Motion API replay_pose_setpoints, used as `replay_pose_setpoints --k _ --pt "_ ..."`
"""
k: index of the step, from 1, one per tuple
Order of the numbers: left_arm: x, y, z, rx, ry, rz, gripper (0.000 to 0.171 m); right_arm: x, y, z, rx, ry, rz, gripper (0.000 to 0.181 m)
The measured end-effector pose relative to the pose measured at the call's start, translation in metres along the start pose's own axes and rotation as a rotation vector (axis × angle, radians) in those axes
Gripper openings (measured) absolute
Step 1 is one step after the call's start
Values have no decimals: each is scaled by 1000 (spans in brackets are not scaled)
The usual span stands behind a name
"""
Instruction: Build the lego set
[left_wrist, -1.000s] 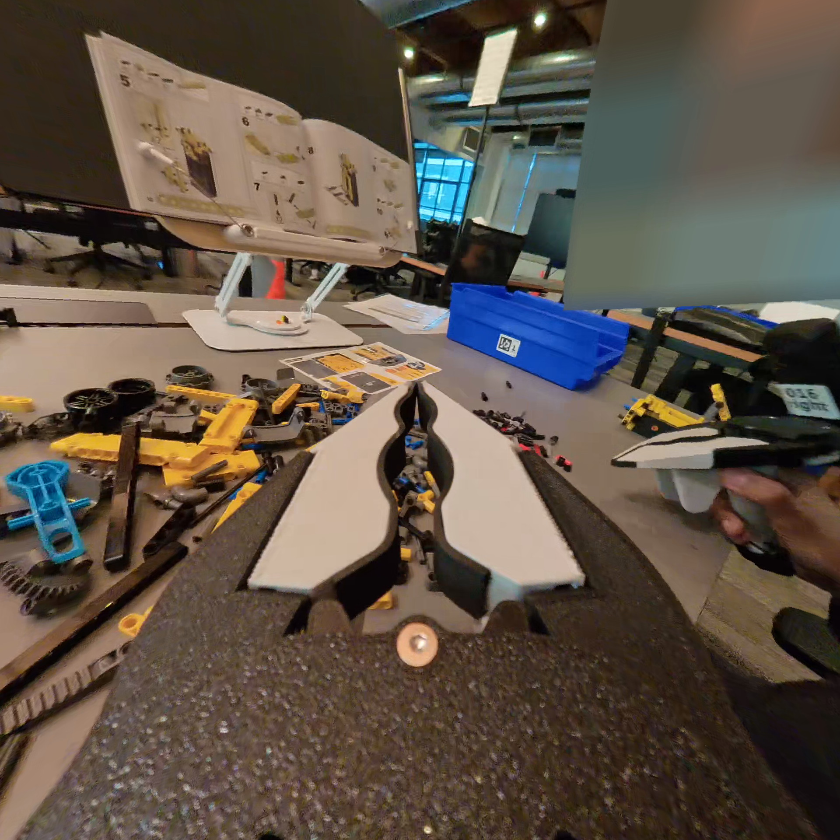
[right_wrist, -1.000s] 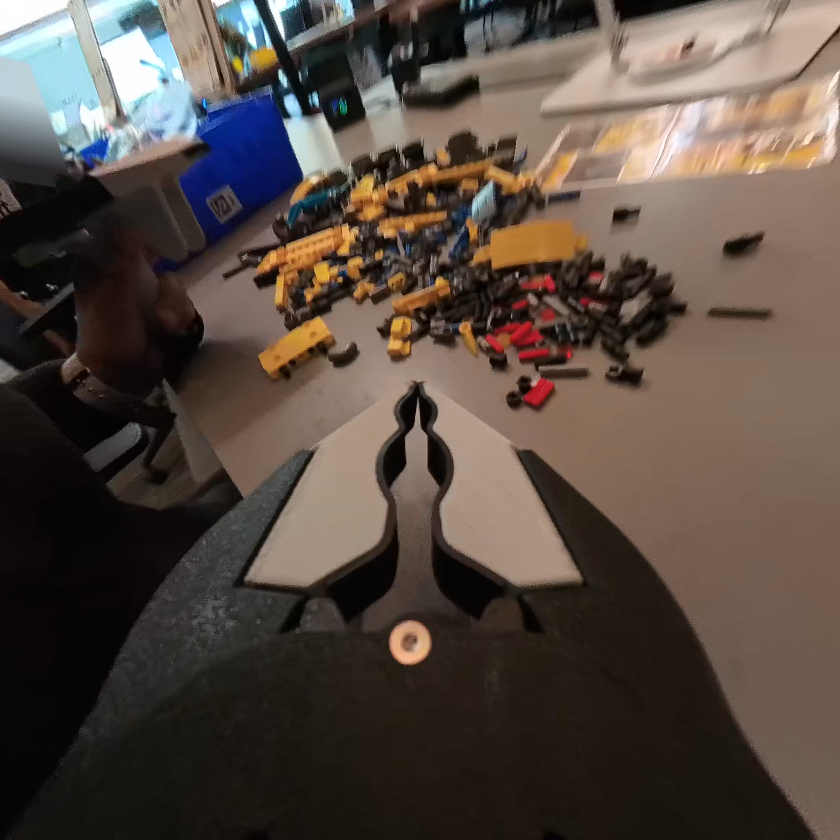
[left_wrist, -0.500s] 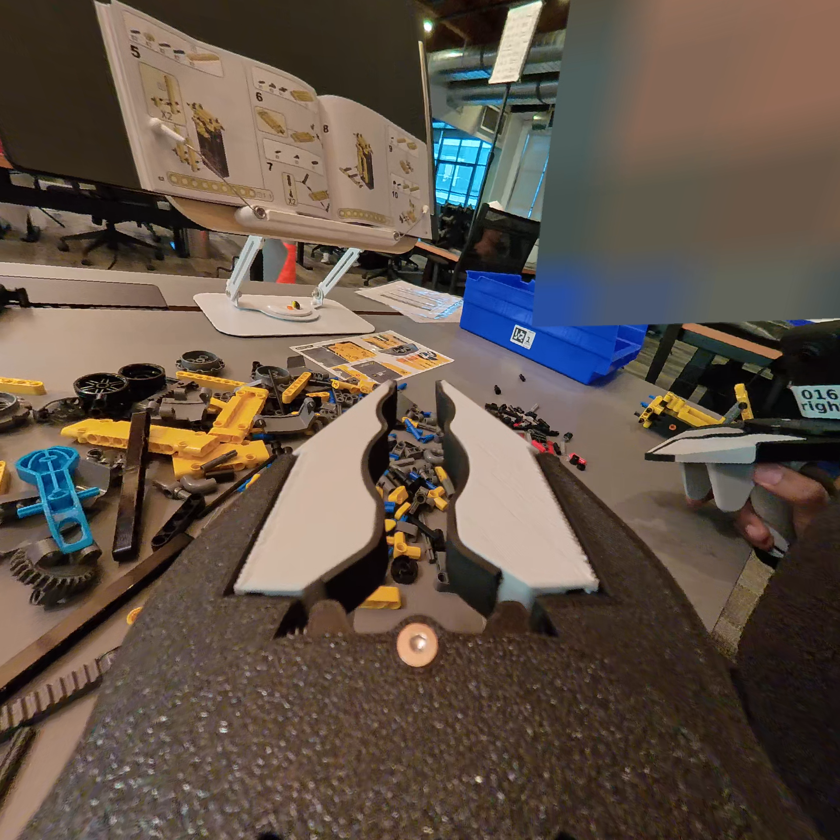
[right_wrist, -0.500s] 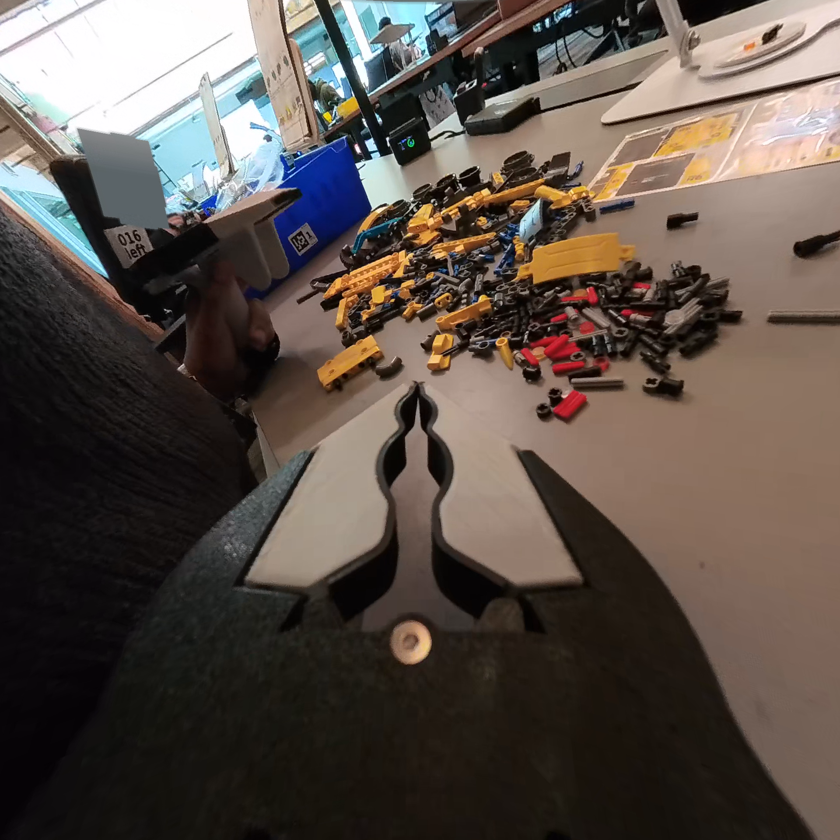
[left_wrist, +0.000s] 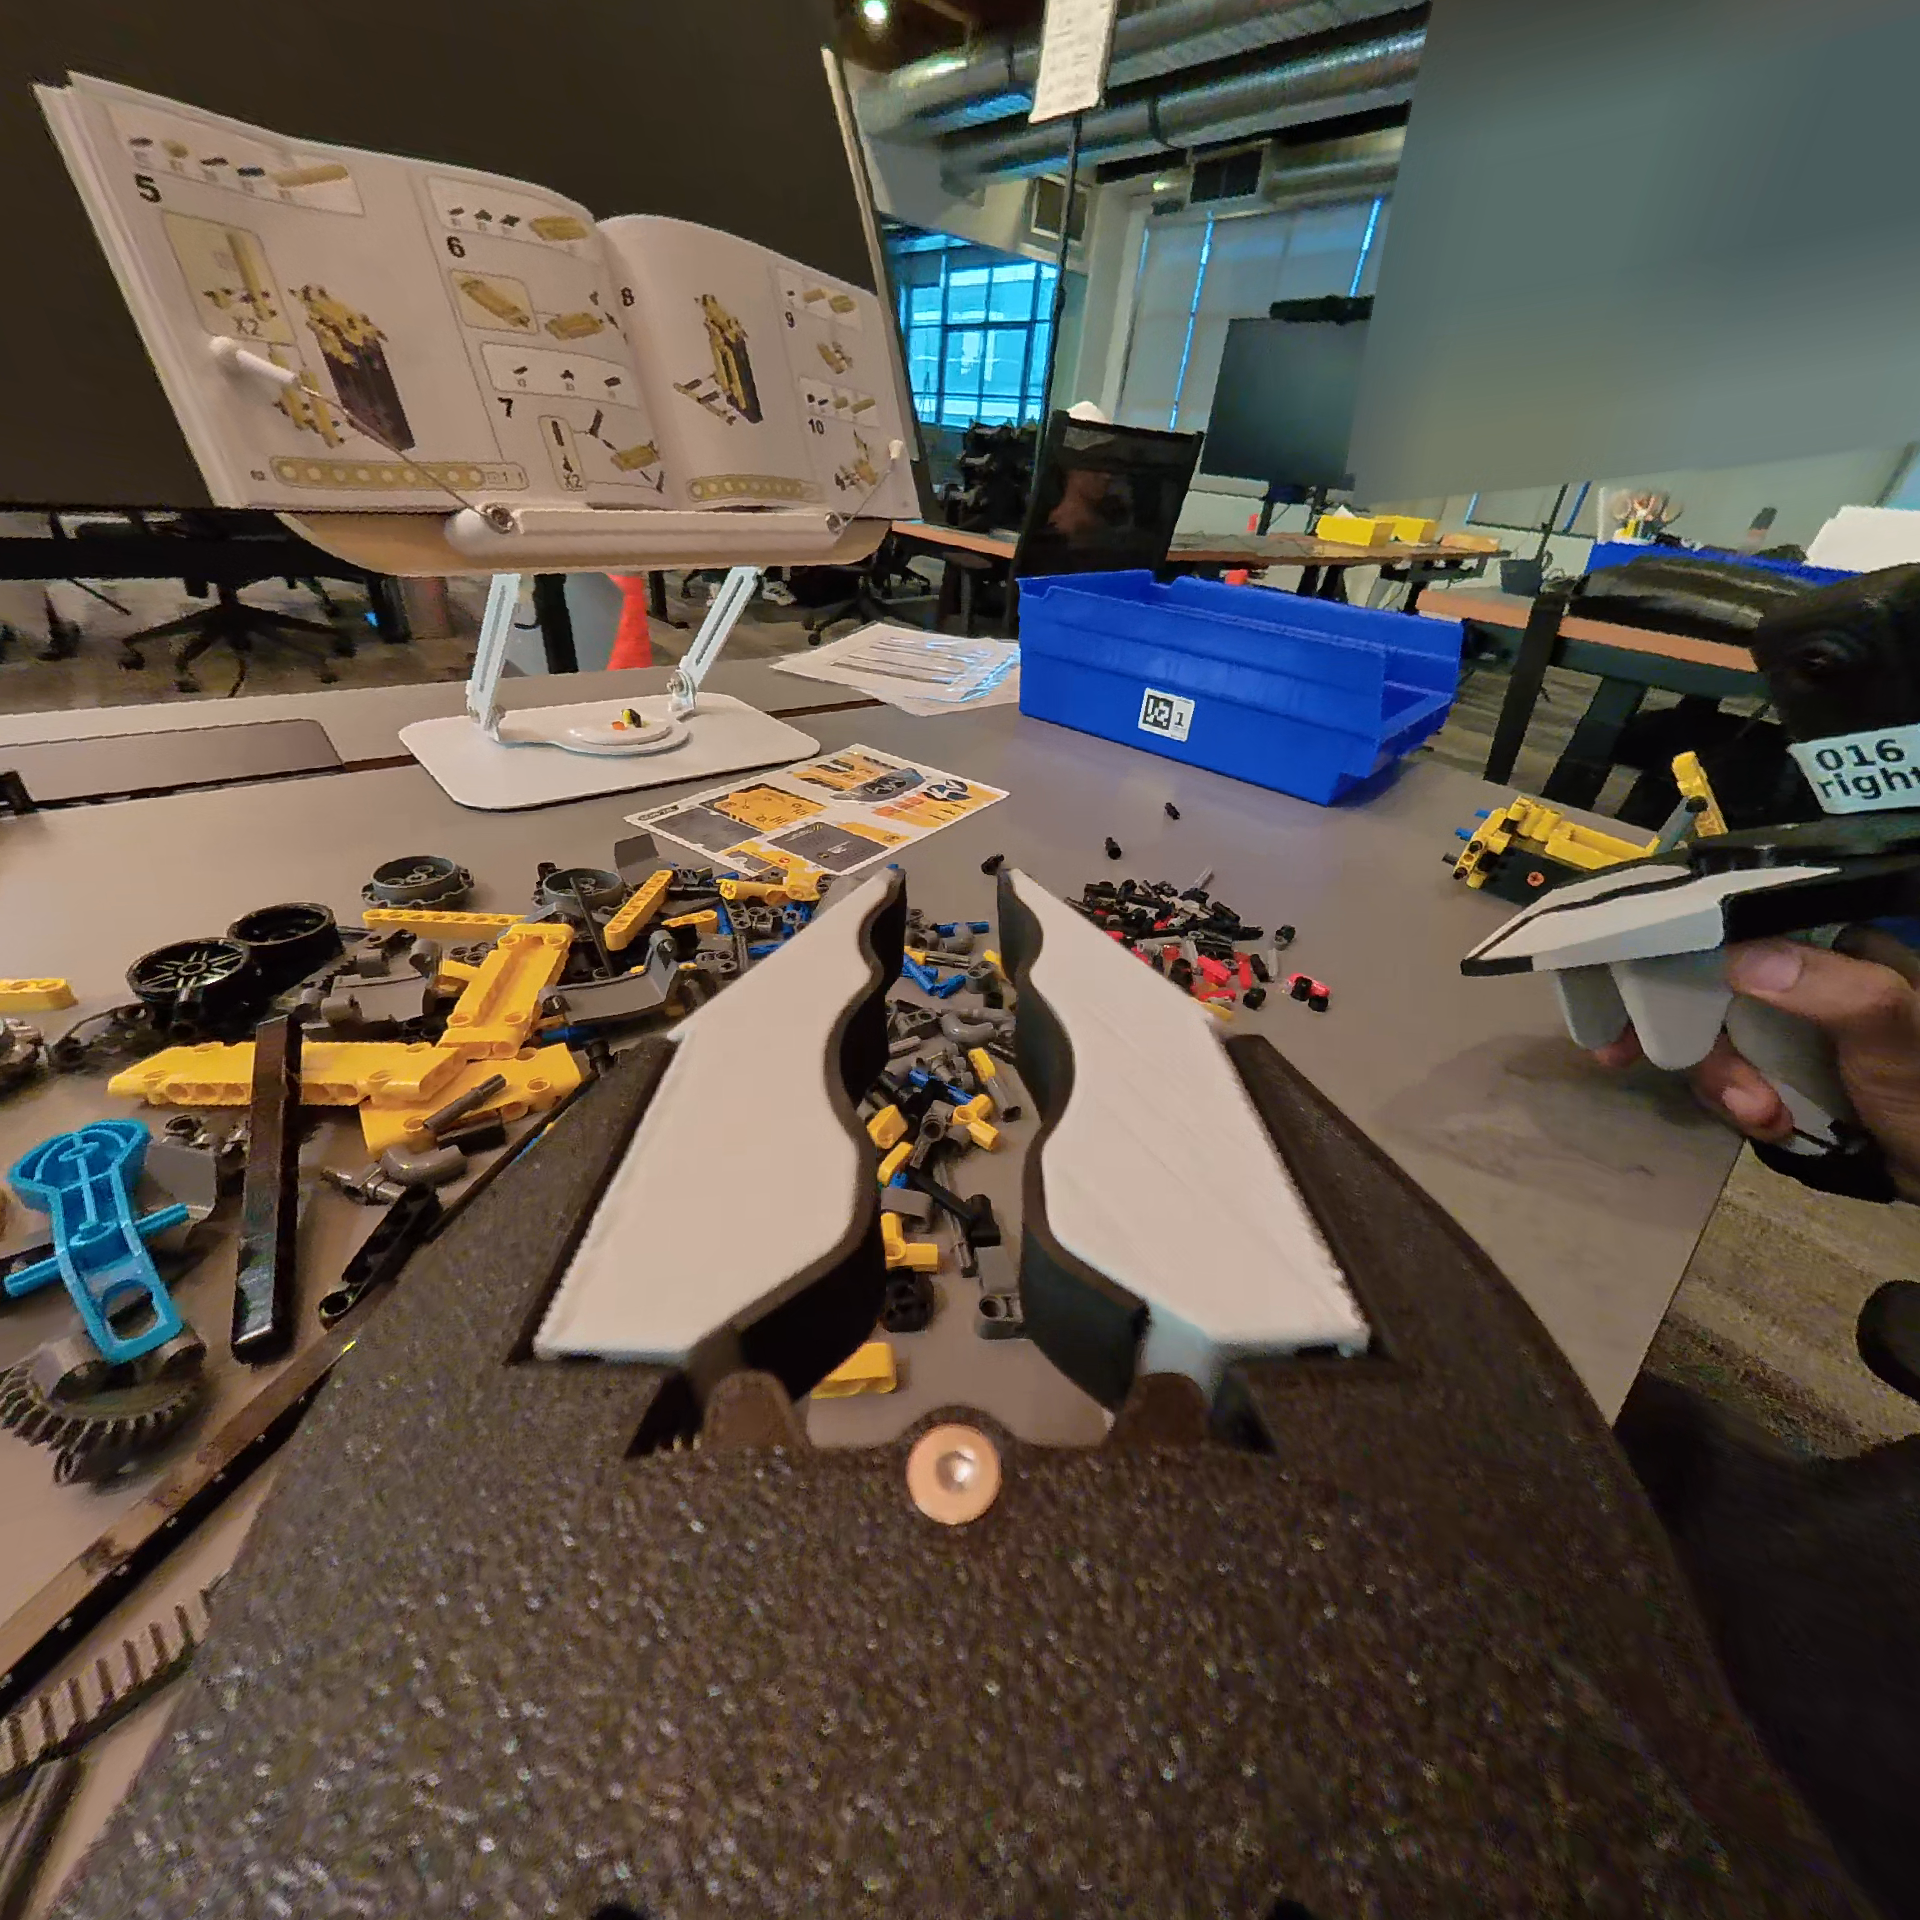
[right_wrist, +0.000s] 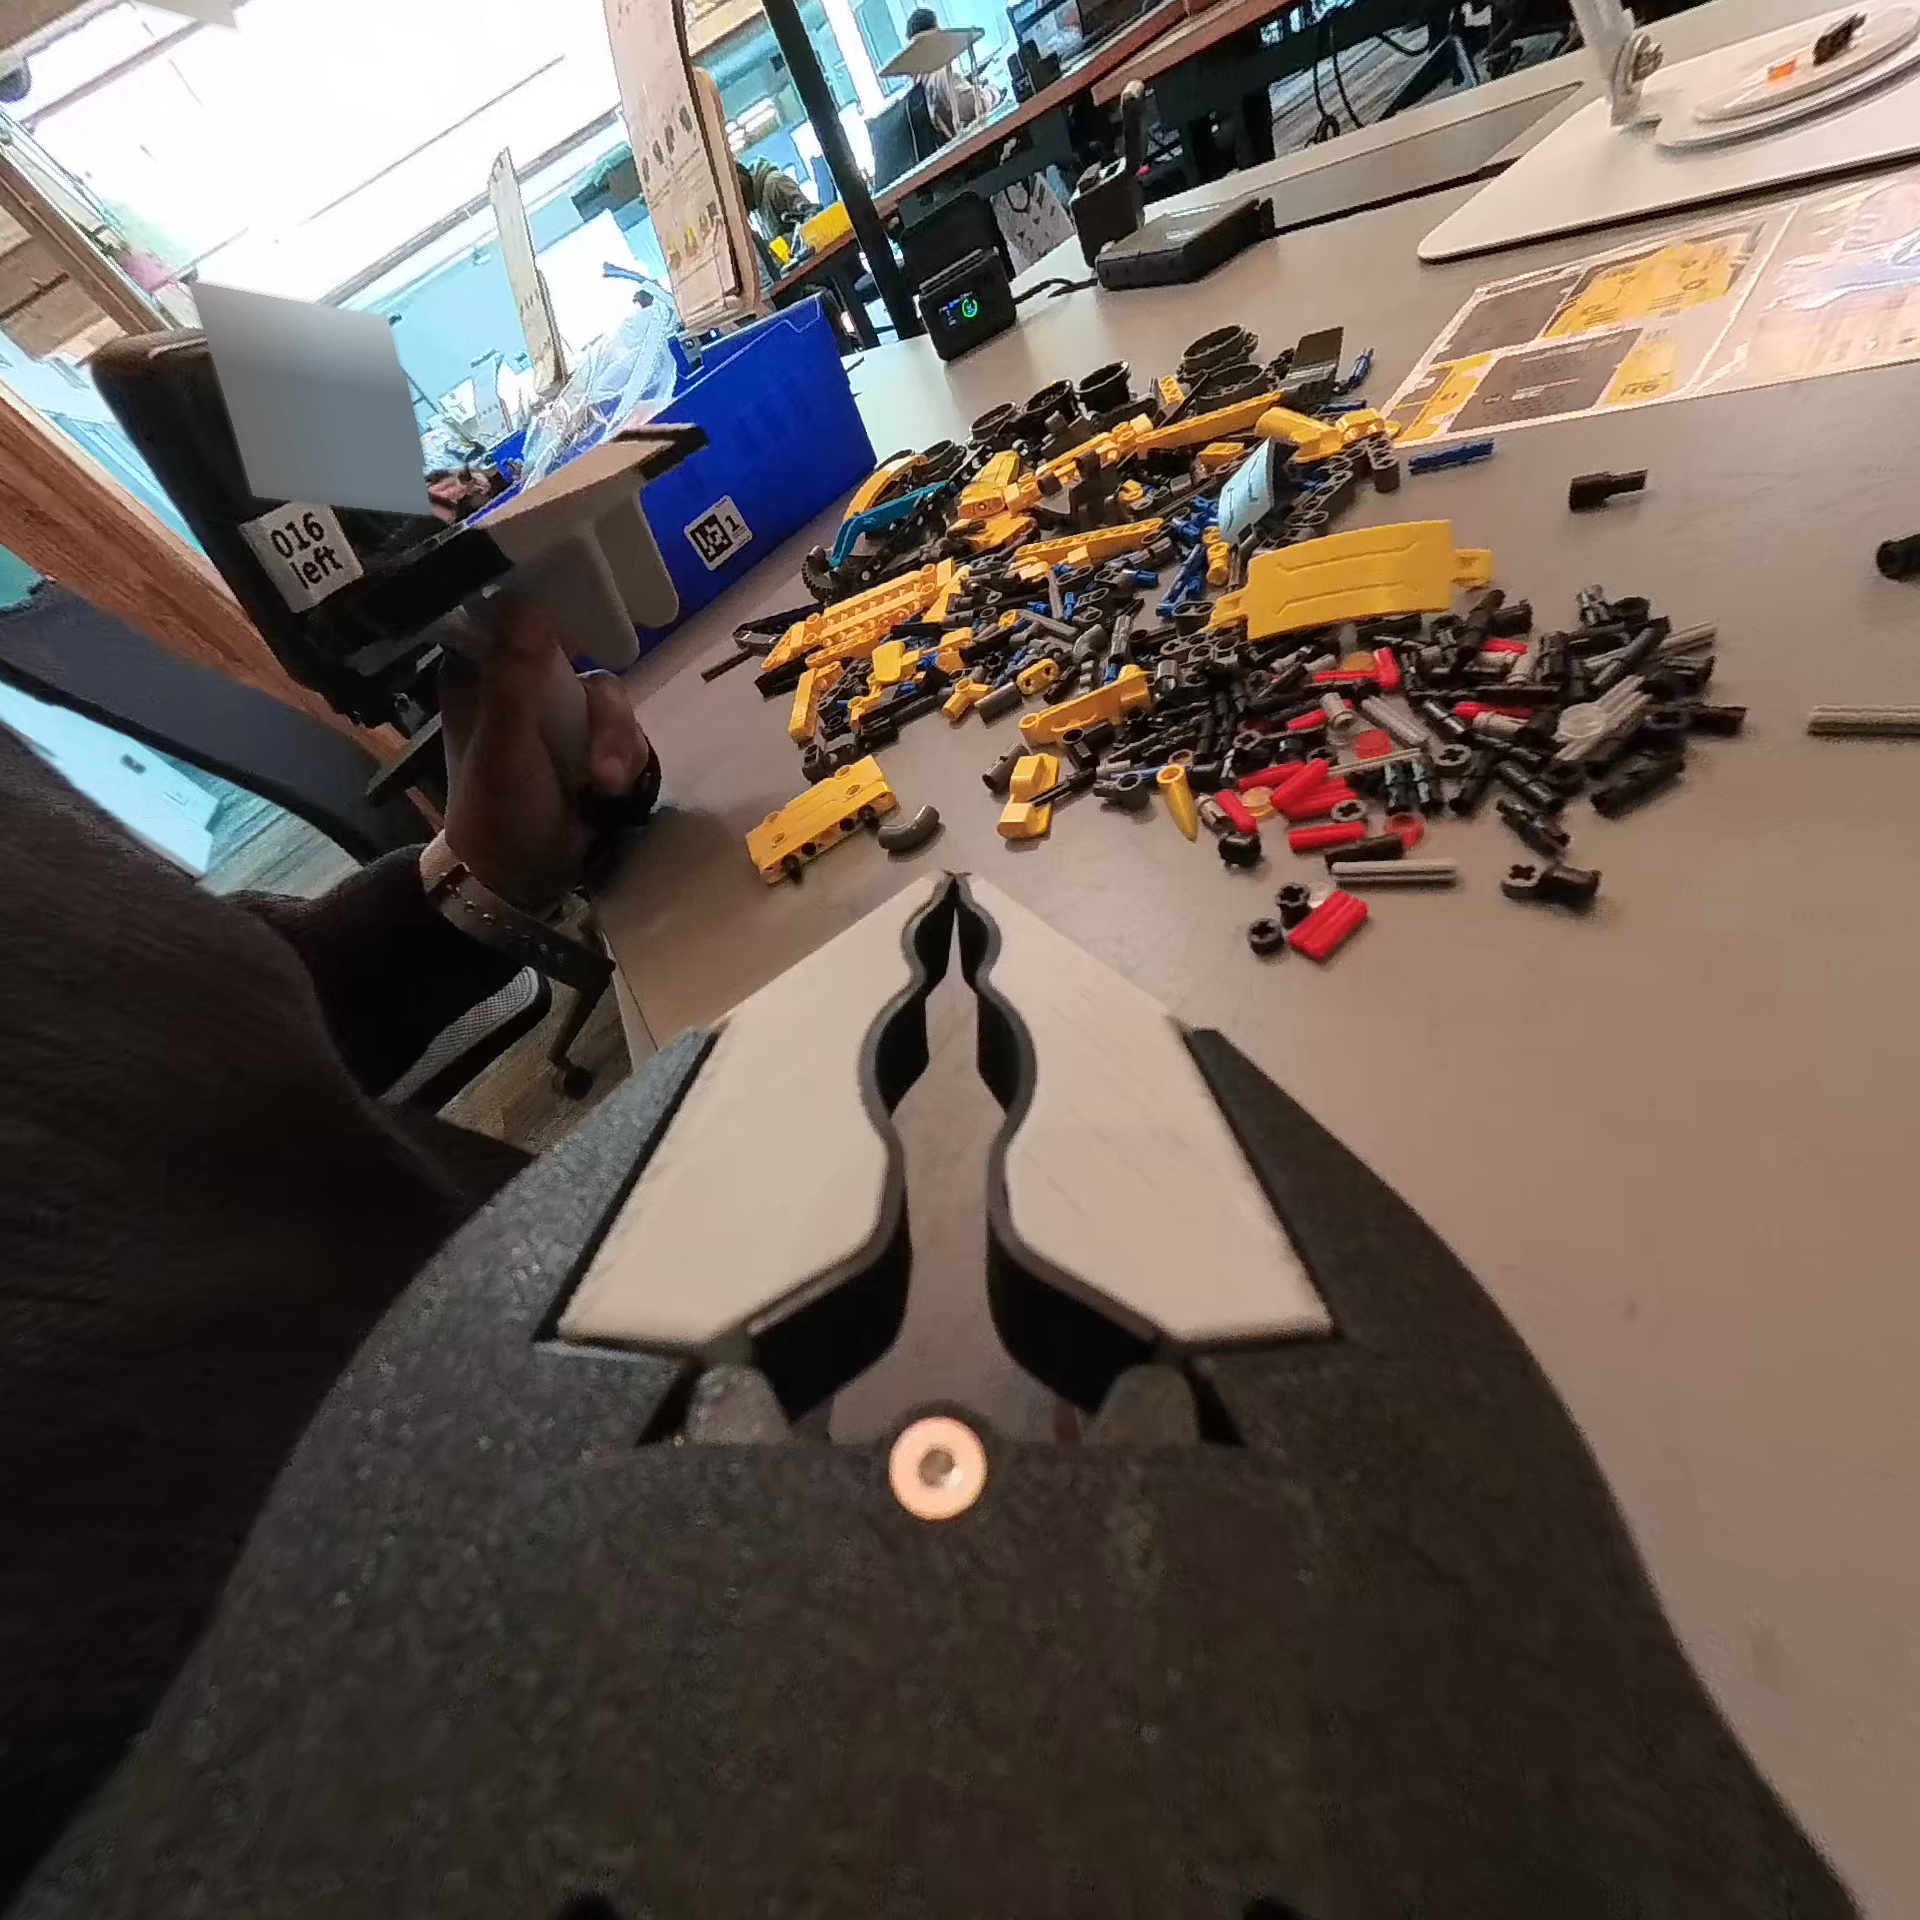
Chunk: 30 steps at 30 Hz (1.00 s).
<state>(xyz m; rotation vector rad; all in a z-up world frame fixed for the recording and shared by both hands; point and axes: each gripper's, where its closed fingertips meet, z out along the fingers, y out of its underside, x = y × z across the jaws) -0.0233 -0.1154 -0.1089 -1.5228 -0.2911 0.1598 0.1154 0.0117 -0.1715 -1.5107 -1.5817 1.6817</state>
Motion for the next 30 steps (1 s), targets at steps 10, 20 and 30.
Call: replay_pose_setpoints --k 10,20,30 --pt "-3 20 -5 -205 -42 -46 18 10 10 6 -84 27 78 0" --pt "8 92 -27 -575 -127 -29 31 8 10 6 -80 28 59 0" --pt "11 114 -20 -714 -131 51 14 7 10 6 -79 28 49 0"
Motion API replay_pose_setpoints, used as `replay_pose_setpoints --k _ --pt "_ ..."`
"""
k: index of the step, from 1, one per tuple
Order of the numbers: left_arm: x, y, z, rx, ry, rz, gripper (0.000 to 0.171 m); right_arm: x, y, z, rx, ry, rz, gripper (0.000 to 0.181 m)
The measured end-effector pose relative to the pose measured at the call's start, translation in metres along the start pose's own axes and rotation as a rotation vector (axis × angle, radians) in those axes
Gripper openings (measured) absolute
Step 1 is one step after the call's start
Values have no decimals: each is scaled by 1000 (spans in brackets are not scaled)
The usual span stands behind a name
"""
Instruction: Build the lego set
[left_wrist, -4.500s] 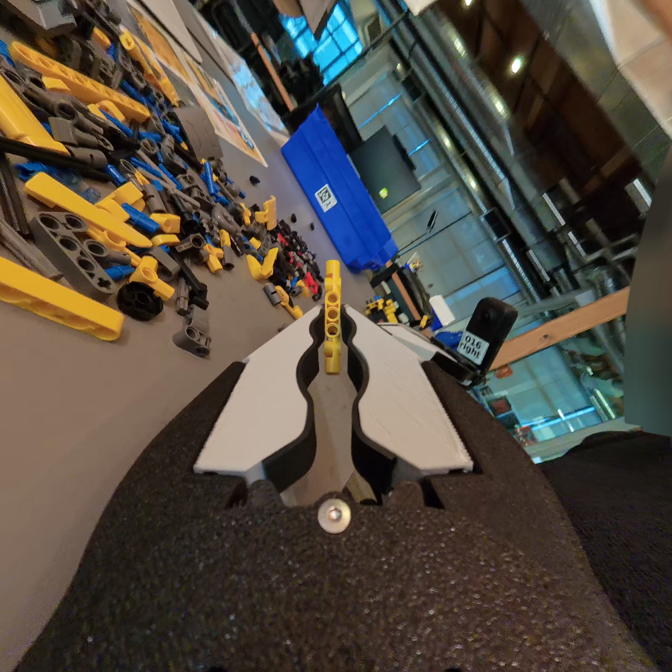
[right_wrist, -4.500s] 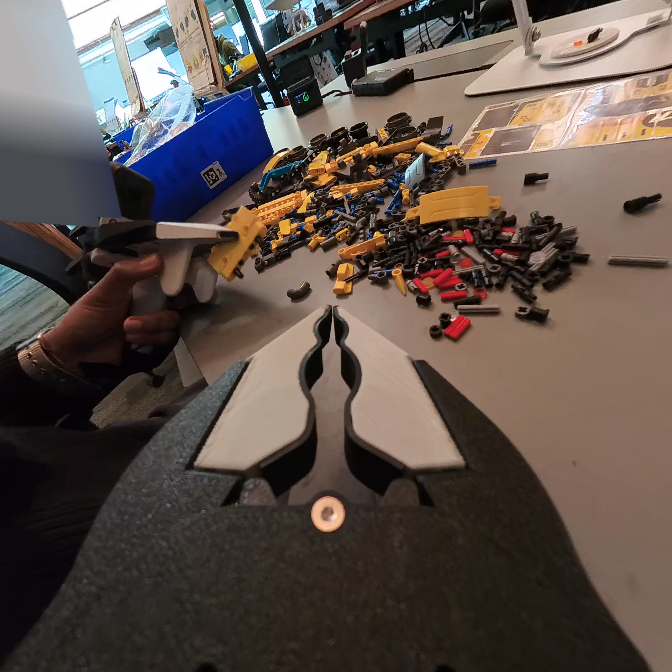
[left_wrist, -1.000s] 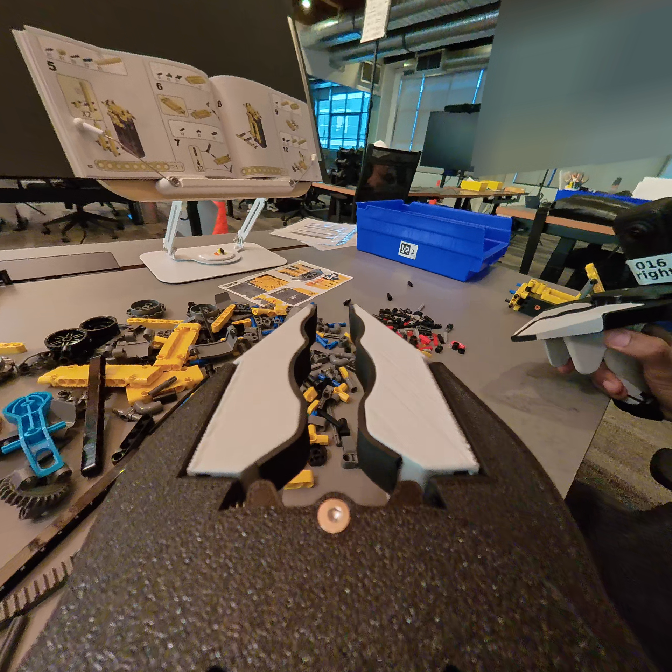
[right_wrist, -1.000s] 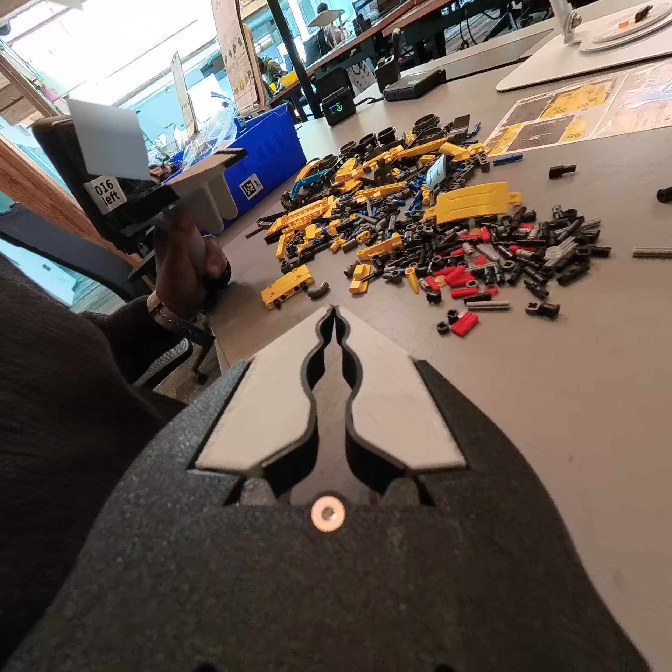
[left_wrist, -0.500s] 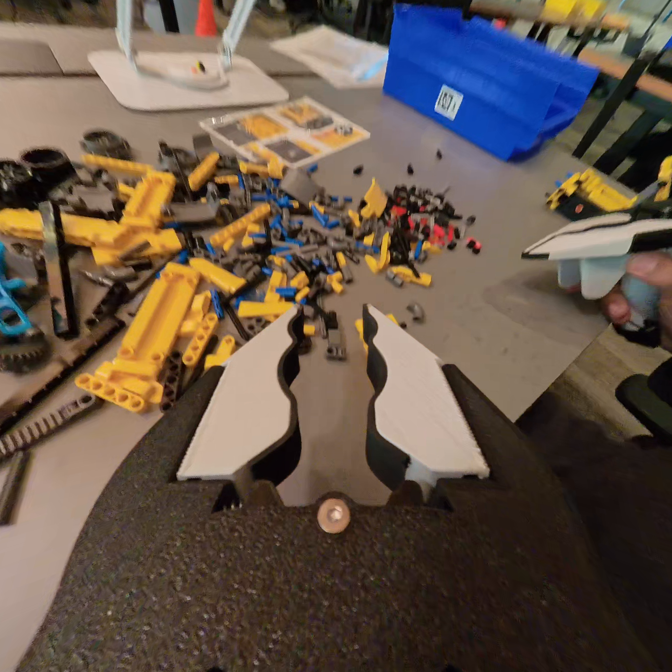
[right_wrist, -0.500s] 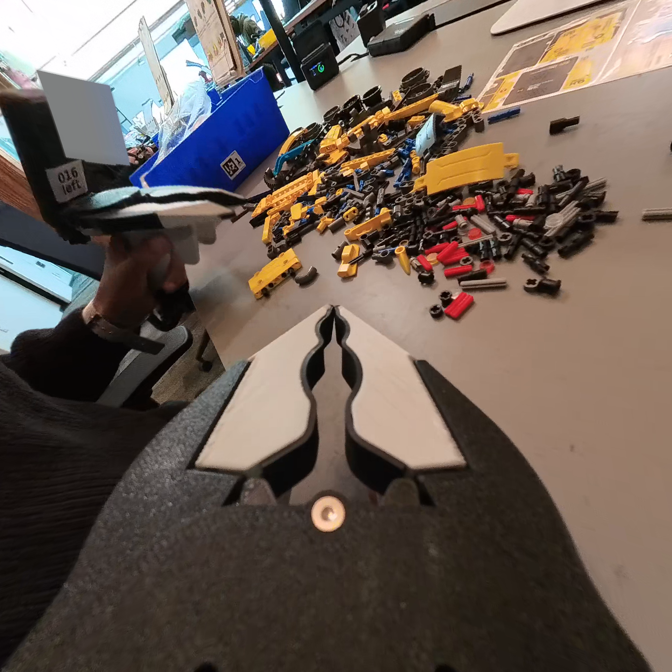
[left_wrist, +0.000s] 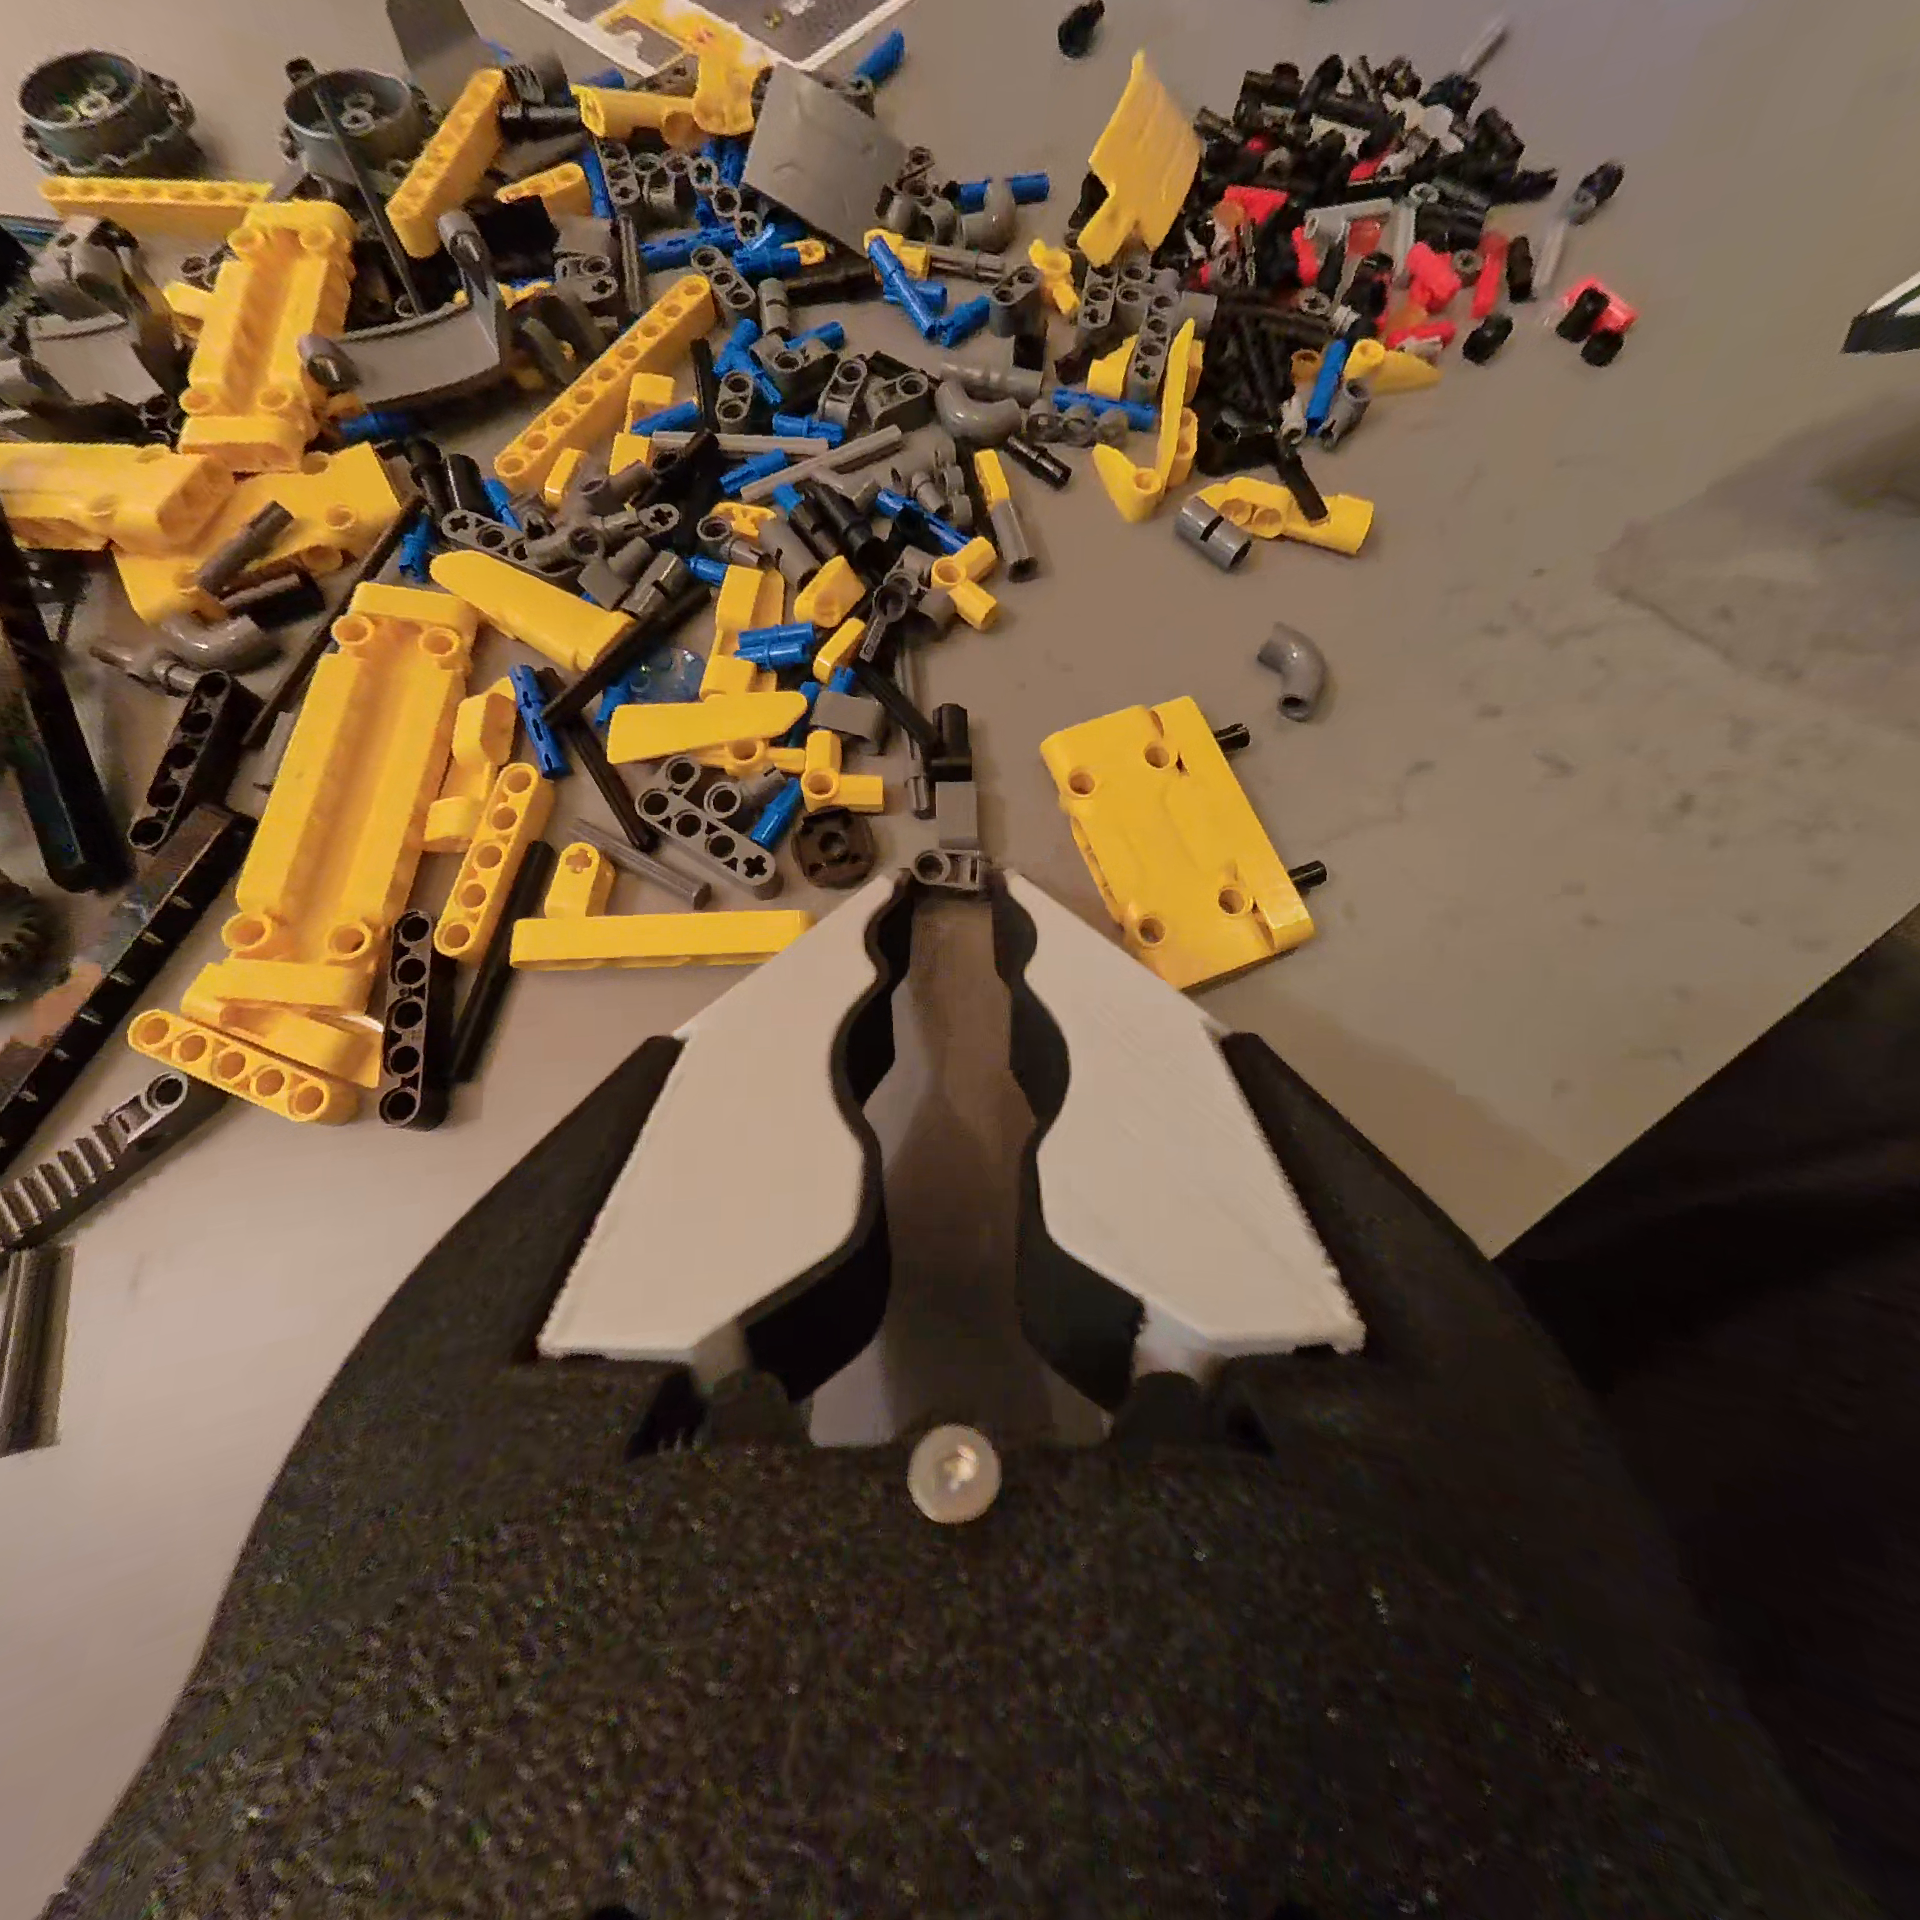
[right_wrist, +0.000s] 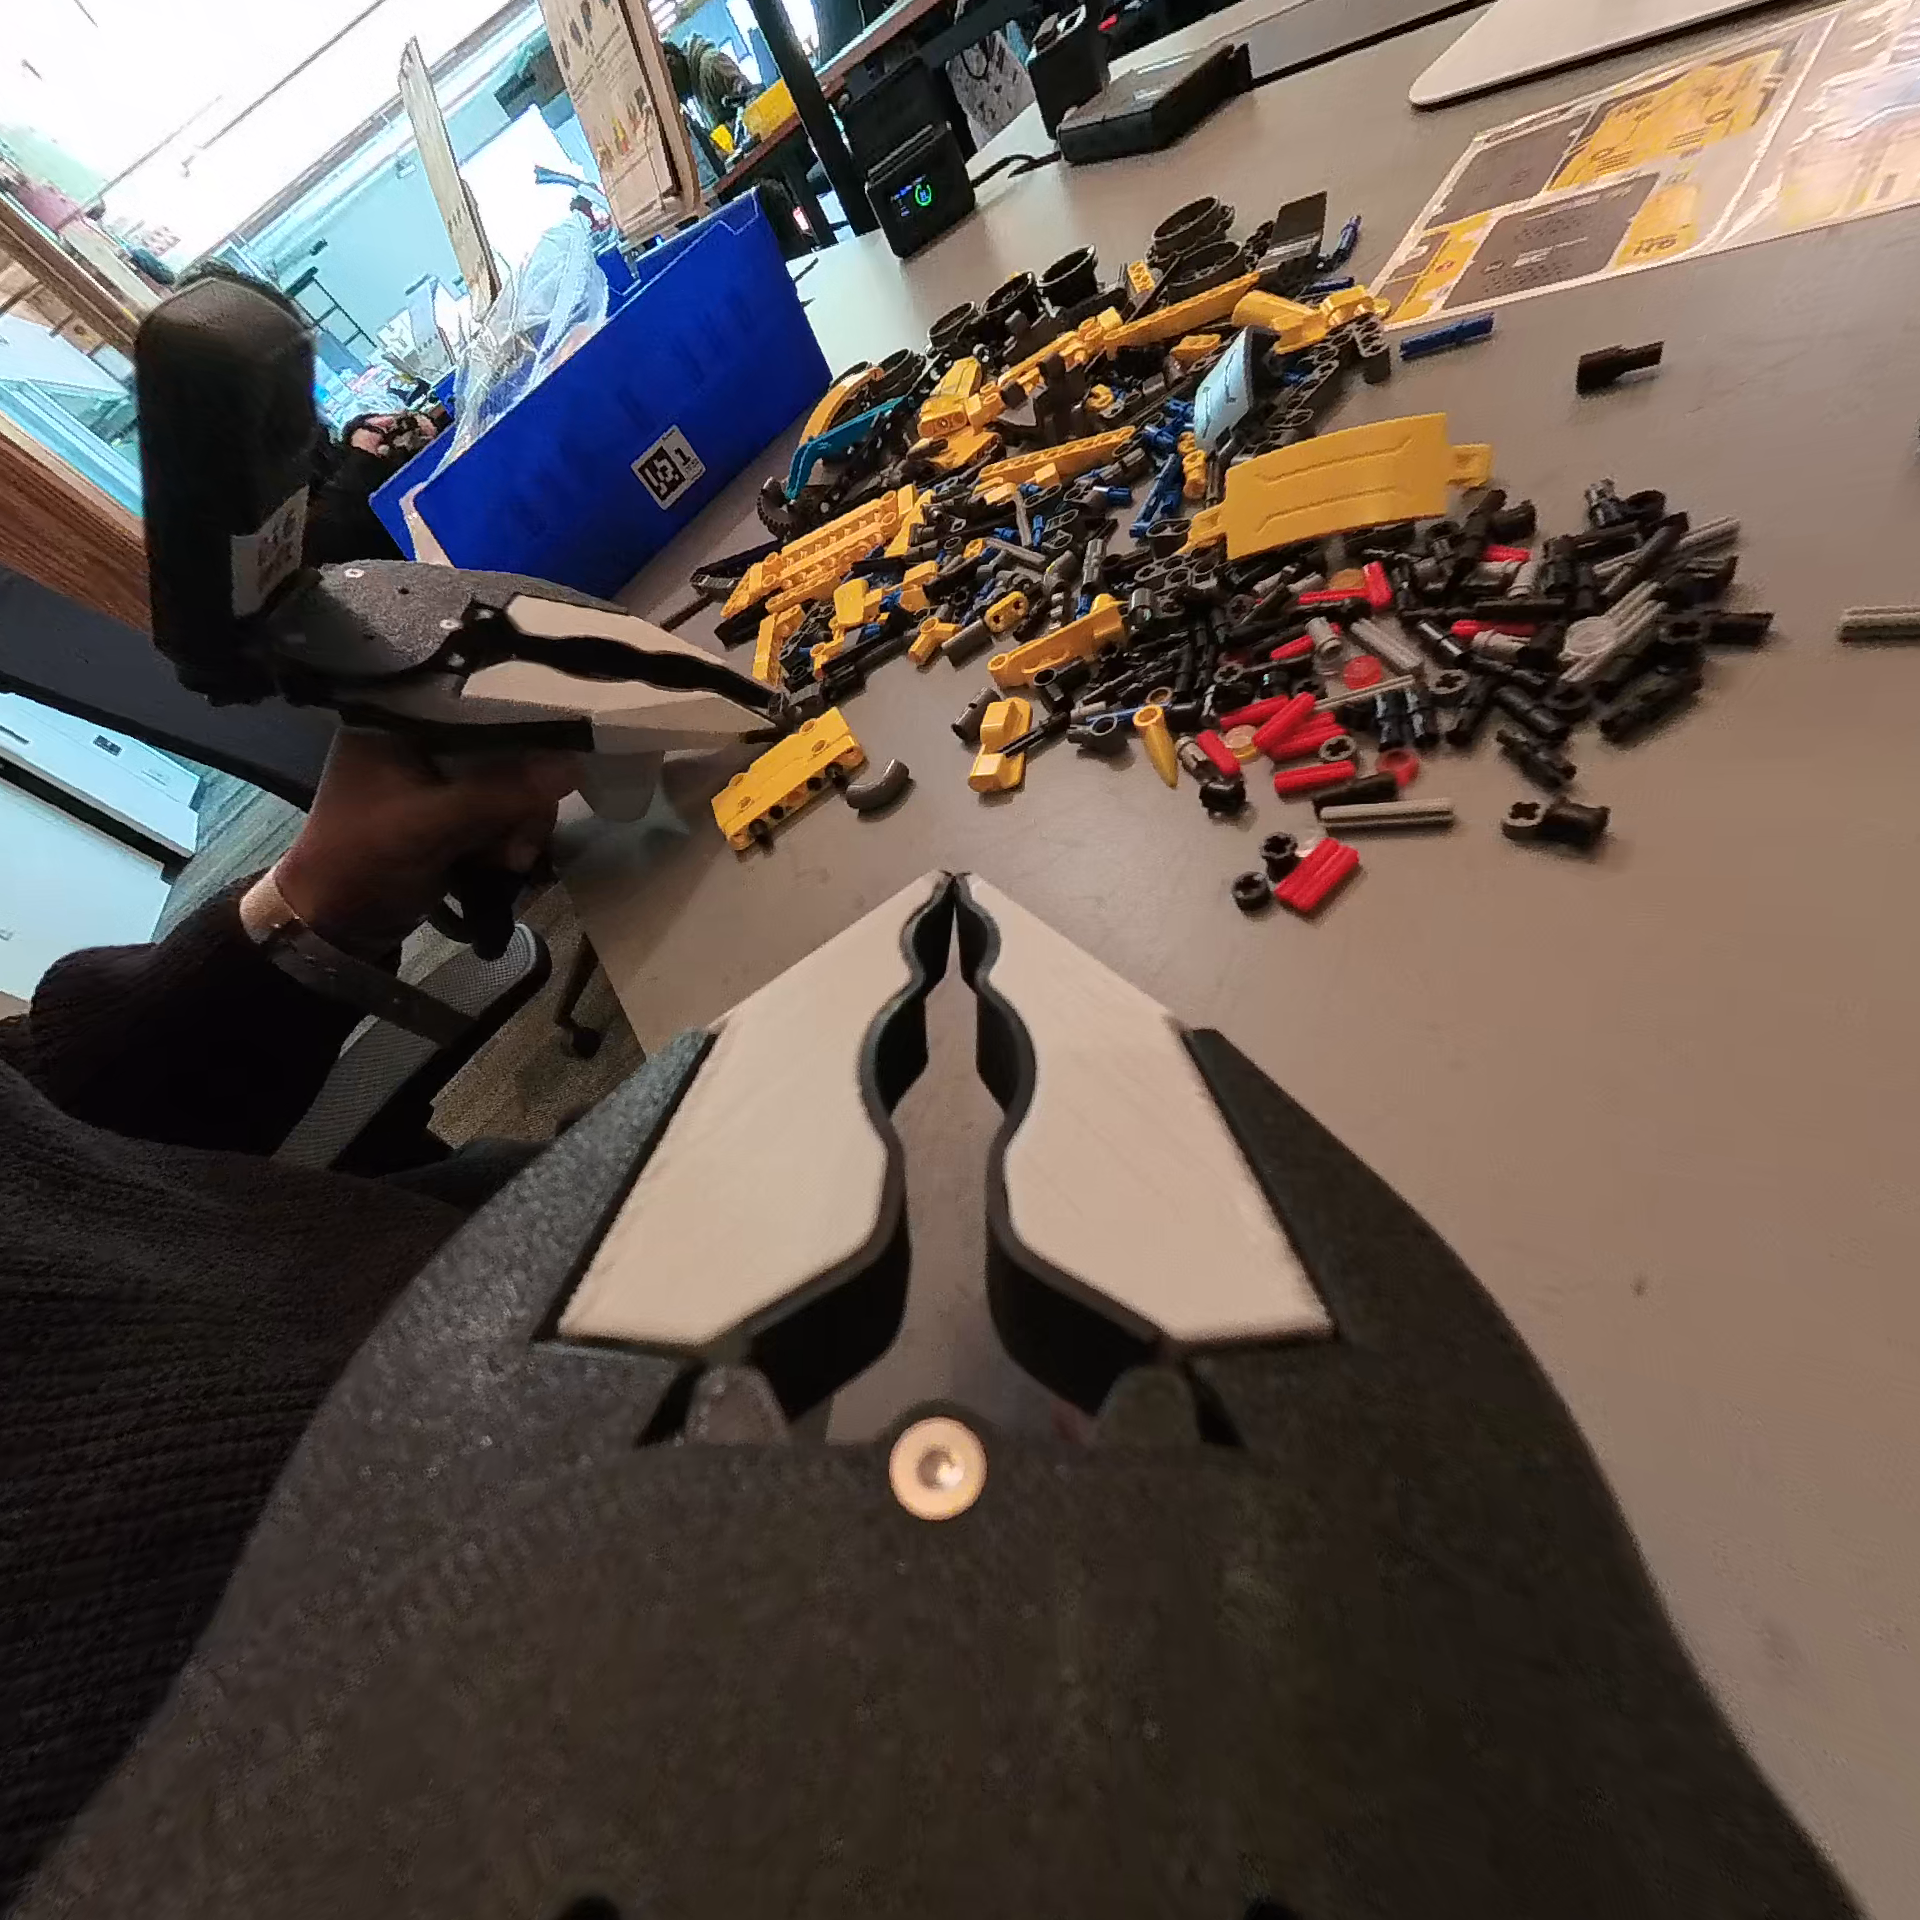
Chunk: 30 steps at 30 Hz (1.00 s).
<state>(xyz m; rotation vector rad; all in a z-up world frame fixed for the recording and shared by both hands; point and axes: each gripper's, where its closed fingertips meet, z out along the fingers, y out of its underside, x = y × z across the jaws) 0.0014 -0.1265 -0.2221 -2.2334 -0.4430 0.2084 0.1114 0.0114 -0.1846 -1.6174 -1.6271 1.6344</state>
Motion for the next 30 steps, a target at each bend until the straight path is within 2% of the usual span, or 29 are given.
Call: replay_pose_setpoints --k 3,8,11,19,21,25,28,30 --pt "1 -2 -2 12 -37 65 14 -1 0 -1 0 -1 -2 0" --pt "2 -26 -19 129 -223 333 14 -1 0 0 -2 -3 2 0" --pt "8 -38 -27 175 -273 426 14 -1 1 0 -2 -2 3 0" --pt "14 -56 -43 307 -246 383 13 -2 0 2 -3 1 4 0" --pt "24 -63 -50 389 -158 333 13 -2 0 3 -2 -1 4 0" --pt "44 -86 -83 627 144 107 14 -2 1 3 0 1 5 0" --pt "38 -100 -116 812 281 -43 13 -3 1 3 1 3 5 0" --pt "33 -102 -122 839 309 -86 13 -3 1 2 2 4 2 0"
